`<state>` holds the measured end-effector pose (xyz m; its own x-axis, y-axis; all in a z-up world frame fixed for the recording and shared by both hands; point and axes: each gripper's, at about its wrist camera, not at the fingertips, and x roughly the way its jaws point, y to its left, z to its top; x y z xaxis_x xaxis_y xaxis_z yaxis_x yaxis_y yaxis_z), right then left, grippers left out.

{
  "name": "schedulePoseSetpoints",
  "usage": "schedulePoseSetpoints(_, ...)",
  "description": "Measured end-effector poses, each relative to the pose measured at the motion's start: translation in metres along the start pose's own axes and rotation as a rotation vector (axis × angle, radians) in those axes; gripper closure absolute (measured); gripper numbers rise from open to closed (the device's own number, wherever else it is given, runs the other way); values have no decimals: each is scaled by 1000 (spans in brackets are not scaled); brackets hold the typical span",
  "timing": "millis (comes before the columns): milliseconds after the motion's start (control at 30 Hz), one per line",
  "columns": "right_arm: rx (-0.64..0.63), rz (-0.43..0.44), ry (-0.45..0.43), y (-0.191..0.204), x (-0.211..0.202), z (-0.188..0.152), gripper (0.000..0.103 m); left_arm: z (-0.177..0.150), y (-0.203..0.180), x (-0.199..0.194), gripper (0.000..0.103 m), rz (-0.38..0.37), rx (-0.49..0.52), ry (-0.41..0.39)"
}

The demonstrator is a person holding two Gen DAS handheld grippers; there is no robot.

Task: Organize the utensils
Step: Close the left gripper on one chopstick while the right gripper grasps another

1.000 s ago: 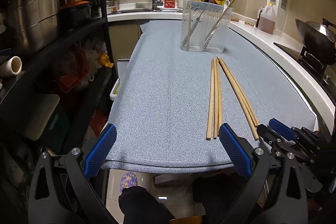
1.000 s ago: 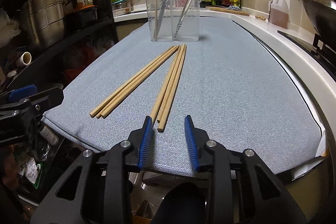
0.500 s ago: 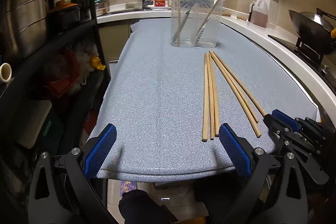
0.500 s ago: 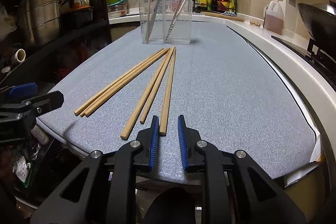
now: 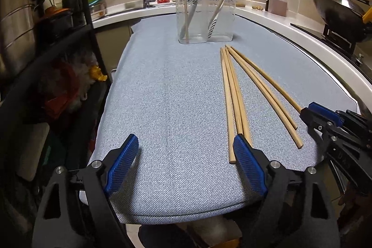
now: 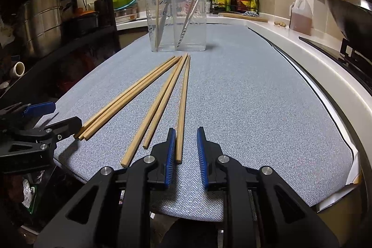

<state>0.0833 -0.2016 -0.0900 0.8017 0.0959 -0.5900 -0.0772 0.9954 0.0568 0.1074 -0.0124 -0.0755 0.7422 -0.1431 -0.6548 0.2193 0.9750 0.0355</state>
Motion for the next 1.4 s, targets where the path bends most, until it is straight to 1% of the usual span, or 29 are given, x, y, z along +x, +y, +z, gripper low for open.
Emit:
schedulePoseSetpoints(167, -1, -3, -3, -1, 2, 2, 82, 0, -5, 7, 22, -1, 36, 7)
schedulePoseSetpoints(333, -3, 1, -11, -3, 7, 3, 80, 5, -2, 13, 22, -24, 35, -4)
schedulePoseSetpoints(433, -8, 3, -34, -2, 12, 5, 74, 6, -3, 17, 27, -54, 41, -26)
schedulePoseSetpoints(500, -17, -1, -62, -1, 14, 3, 72, 5, -4, 18, 35, -78, 44, -51)
schedulePoseSetpoints(533, -22, -3, -76, 0, 16, 2, 72, 4, -6, 18, 37, -83, 48, -63)
schedulePoseSetpoints(633, -28, -6, -113, 1, 16, -1, 73, 2, -11, 17, 58, -114, 65, -93)
schedulePoseSetpoints(667, -31, -7, -122, 1, 15, -3, 74, 1, -13, 16, 69, -129, 71, -98)
schedulePoseSetpoints(700, -30, -4, -128, 1, 15, -3, 75, 1, -16, 16, 79, -136, 81, -104)
schedulePoseSetpoints(767, -22, -2, -131, 1, 14, -4, 76, -1, -21, 16, 89, -141, 97, -117)
schedulePoseSetpoints(800, -18, -4, -131, 0, 13, -4, 76, -2, -23, 16, 93, -142, 99, -122)
schedulePoseSetpoints(900, -8, -12, -137, 1, 9, -6, 76, -5, -27, 15, 96, -129, 104, -139)
schedulePoseSetpoints(933, -16, -17, -142, 3, 8, -8, 79, -6, -27, 14, 96, -124, 107, -145)
schedulePoseSetpoints(967, -20, -13, -144, 3, 7, -8, 89, -6, -28, 14, 96, -120, 107, -148)
schedulePoseSetpoints(1000, -22, 4, -144, 4, 7, -8, 95, -6, -29, 13, 96, -115, 108, -147)
schedulePoseSetpoints(1033, -31, 7, -140, 6, 6, -8, 97, -5, -28, 12, 96, -114, 107, -141)
schedulePoseSetpoints(1100, -50, -4, -116, 10, 5, -4, 97, -3, -27, 9, 96, -116, 102, -114)
schedulePoseSetpoints(1133, -54, 1, -101, 10, 3, -1, 97, -2, -26, 4, 96, -118, 97, -112)
schedulePoseSetpoints(1267, -88, -3, -145, 14, -20, 6, 97, 5, -23, -26, 96, -120, 97, -164)
schedulePoseSetpoints(1400, -85, -2, -178, 14, -39, 12, 97, 14, -19, -55, 96, -126, 87, -228)
